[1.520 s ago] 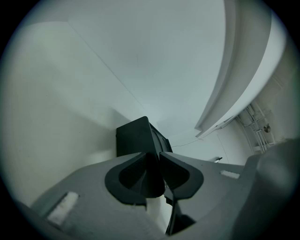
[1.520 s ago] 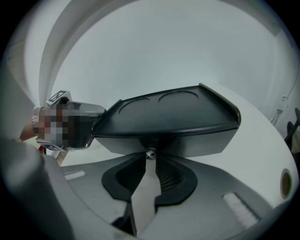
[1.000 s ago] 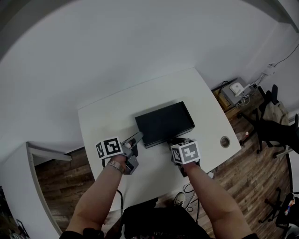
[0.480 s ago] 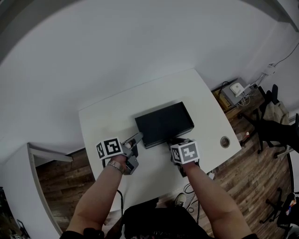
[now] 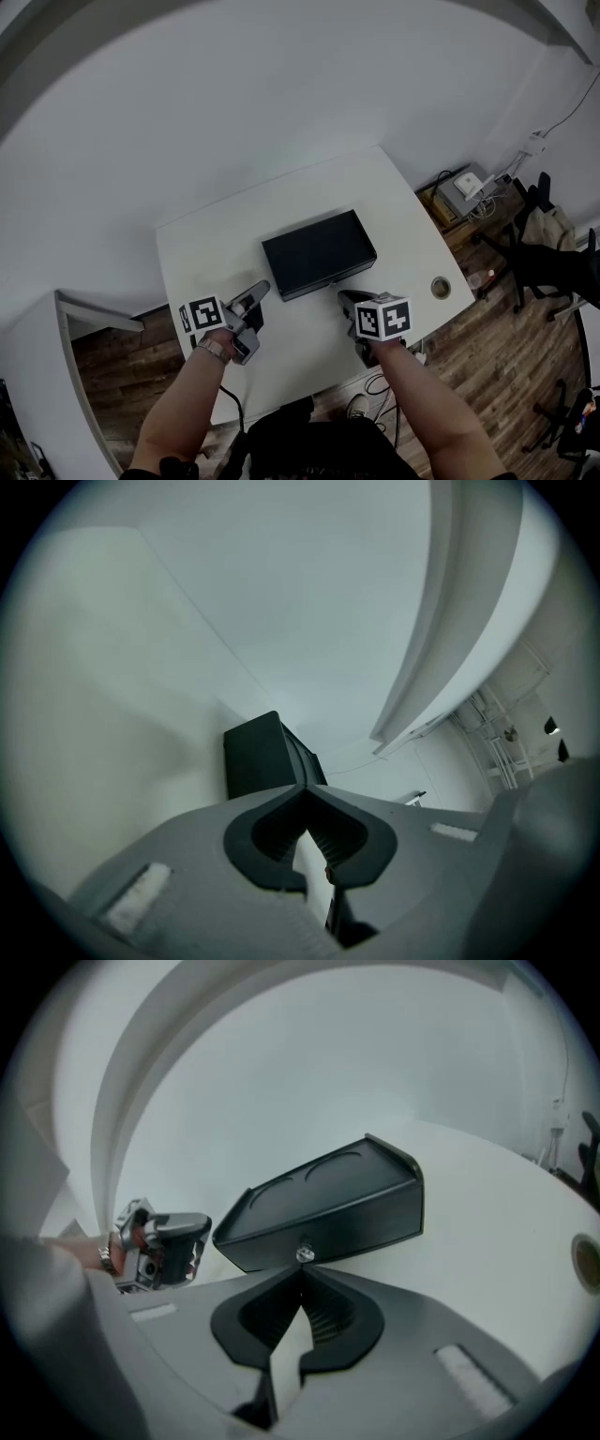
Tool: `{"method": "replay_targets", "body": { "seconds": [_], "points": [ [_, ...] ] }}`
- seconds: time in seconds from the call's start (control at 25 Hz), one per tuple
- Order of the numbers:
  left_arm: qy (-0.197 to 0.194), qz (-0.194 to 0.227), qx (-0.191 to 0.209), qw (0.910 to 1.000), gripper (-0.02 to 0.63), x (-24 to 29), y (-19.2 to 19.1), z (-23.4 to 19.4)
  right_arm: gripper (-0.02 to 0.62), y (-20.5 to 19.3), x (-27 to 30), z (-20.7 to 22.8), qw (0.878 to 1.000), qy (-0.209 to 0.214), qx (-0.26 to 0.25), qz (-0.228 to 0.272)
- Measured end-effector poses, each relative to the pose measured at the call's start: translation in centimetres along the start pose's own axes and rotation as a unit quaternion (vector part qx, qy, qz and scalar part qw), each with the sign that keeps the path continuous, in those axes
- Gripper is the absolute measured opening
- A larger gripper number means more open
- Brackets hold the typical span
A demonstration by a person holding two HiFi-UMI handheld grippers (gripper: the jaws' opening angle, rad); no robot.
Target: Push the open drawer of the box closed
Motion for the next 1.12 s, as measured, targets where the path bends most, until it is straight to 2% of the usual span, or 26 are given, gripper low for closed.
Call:
{"method": "replay_targets", "body": {
  "seconds": [0.12, 0.28, 0.44, 0.52, 0.68, 0.8, 0.96, 1.12],
  "points": [
    [-0.007, -0.005, 0.018, 0.9998, 0.0, -1.2, -2.3, 1.3, 0.005, -1.0, -2.6, 0.1, 0.997, 0.059, 0.033, 0.033],
    [-0.068, 0.019, -0.006, 0.9975, 0.0, -1.8, -6.6, 5.6, 0.005, -2.9, -7.3, -0.5, 0.99, 0.123, 0.043, 0.062],
    [-0.07, 0.015, 0.012, 0.9974, 0.0, -1.8, -12.8, 8.4, 0.004, -5.8, -12.8, -1.0, 0.979, 0.185, 0.036, 0.082],
    [-0.063, 0.013, 0.022, 0.9977, 0.0, -1.5, -16.6, 9.8, 0.004, -7.6, -15.6, -0.9, 0.969, 0.222, 0.048, 0.096],
    [-0.066, 0.013, 0.063, 0.9957, 0.0, -1.3, -23.6, 13.8, 0.003, -11.3, -20.9, -0.8, 0.942, 0.299, 0.087, 0.127],
    [-0.086, 0.028, 0.055, 0.9944, 0.001, -1.8, -28.2, 16.6, 0.003, -14.1, -23.2, -1.2, 0.928, 0.336, 0.091, 0.13],
    [-0.096, 0.042, 0.039, 0.9937, 0.0, -2.8, -33.7, 18.9, 0.003, -17.9, -25.5, -2.4, 0.918, 0.364, 0.099, 0.123],
    [-0.104, 0.027, 0.053, 0.9929, 0.001, -2.8, -37.4, 21.4, 0.003, -20.8, -27.5, -4.9, 0.905, 0.399, 0.102, 0.104]
  ]
}}
Point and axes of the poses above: the fingertips, and each gripper's own axes: x forward along the fingers, z to its right, y out of its top, the point moved 3 cm from there along -x, backward along the fingers, and after that the axes turned 12 degrees about -z, right-handed, at the moved point
